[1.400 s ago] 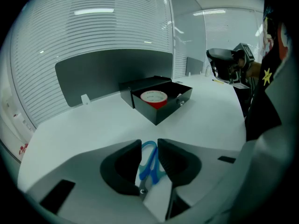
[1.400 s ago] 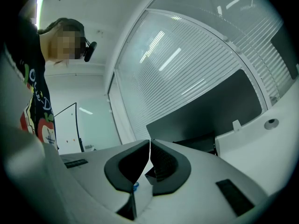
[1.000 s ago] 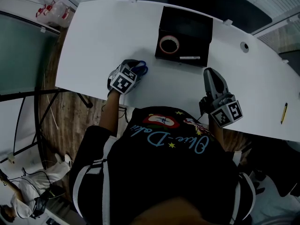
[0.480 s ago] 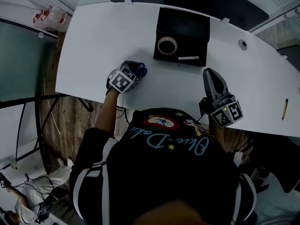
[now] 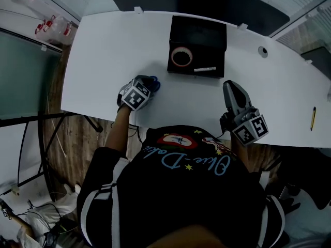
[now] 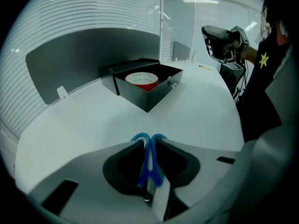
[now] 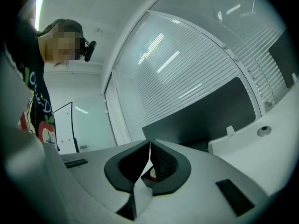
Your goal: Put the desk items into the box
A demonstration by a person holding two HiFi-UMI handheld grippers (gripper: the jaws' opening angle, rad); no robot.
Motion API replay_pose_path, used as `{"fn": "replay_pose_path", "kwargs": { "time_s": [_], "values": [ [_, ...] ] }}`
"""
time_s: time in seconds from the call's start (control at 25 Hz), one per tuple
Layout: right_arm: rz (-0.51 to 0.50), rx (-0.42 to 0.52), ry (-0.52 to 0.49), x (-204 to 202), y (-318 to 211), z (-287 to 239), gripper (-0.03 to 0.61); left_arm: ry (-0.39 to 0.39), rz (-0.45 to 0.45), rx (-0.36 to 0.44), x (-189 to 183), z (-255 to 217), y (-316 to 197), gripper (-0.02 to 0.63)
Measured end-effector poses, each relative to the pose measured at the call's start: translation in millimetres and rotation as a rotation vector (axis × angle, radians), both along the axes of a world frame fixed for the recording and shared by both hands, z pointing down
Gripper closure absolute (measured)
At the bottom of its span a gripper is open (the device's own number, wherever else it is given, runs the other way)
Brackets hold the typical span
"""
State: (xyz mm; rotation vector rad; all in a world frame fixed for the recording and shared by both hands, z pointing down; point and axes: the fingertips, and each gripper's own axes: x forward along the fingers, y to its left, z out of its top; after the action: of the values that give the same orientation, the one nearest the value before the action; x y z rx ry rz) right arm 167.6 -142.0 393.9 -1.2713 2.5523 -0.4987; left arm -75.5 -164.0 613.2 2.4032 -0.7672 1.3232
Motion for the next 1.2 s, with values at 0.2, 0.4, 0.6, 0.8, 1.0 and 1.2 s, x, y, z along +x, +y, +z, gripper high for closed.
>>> {"fn": "replay_pose_path", "kwargs": {
  "time_s": [0.2, 0.4, 0.6, 0.8, 1.0, 1.2],
  "values": [
    [0.001, 0.002, 0.002, 1, 2, -2, 0.566, 0.012, -0.038, 0.048, -8, -16, -4, 0.509],
    [-0.011, 0.006, -0.004, -3, 2, -3, 0.566, 0.051, -0.097, 0.127, -15, -50, -11, 0.511],
    [-0.017, 0.007, -0.018, -6, 4, -1, 0.566, 0.082, -0.139, 0.200, -20, -77, -9, 0.512],
    [-0.022, 0.004, -0.030, -7, 4, 2, 0.566, 0.111, -0.164, 0.253, -21, -98, -8, 0.512],
    [-0.017, 0.004, -0.035, -6, 6, 3, 0.566, 0.123, -0.176, 0.293, -21, -112, -9, 0.512],
    [-0.003, 0.005, -0.040, -2, 6, 3, 0.566, 0.111, -0.158, 0.317, -18, -120, -10, 0.514]
  ]
}}
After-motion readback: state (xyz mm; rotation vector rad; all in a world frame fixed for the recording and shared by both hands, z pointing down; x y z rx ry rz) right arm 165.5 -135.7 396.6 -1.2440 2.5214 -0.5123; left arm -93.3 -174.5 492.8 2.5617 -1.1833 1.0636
